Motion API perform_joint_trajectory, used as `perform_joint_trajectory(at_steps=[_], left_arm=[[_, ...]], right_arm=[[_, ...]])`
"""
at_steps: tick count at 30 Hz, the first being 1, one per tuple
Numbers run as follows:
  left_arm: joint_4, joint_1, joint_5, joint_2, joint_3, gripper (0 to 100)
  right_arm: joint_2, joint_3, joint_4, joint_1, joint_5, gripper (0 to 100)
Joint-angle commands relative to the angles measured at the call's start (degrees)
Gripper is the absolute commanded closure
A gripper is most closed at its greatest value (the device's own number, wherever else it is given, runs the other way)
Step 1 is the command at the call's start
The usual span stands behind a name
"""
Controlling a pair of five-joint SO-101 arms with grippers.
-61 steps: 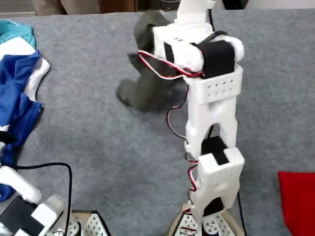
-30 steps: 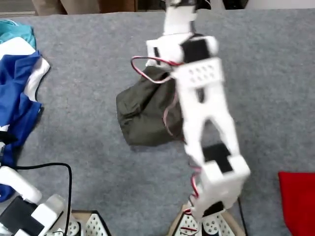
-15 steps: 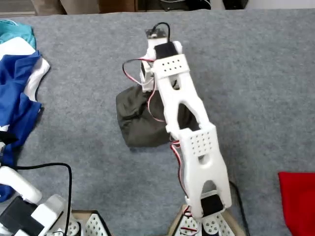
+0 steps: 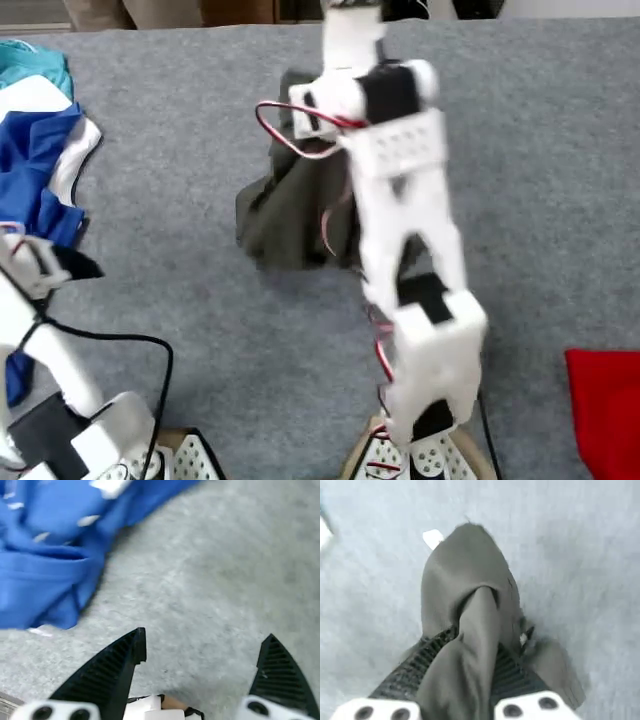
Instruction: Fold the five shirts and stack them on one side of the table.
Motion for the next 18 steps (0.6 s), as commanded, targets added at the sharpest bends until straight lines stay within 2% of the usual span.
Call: perform_joint_trajectory(at_steps=[1,11,18], left_arm=[[0.09,6.68,1.14,-1.54,-2.81,65],[-12.57,32.53,10.99,-1.36,1.05,64],[-13.45,46.77,13.27,5.76,0.88,65]], right_arm=[[-14.55,-1.45,0.79,-0.75,-0.09,98.7],[-28.35,-1.63,0.70,-0.40,0.00,98.7],[-29.23,-1.71,0.70,-0.40,0.00,98.7]])
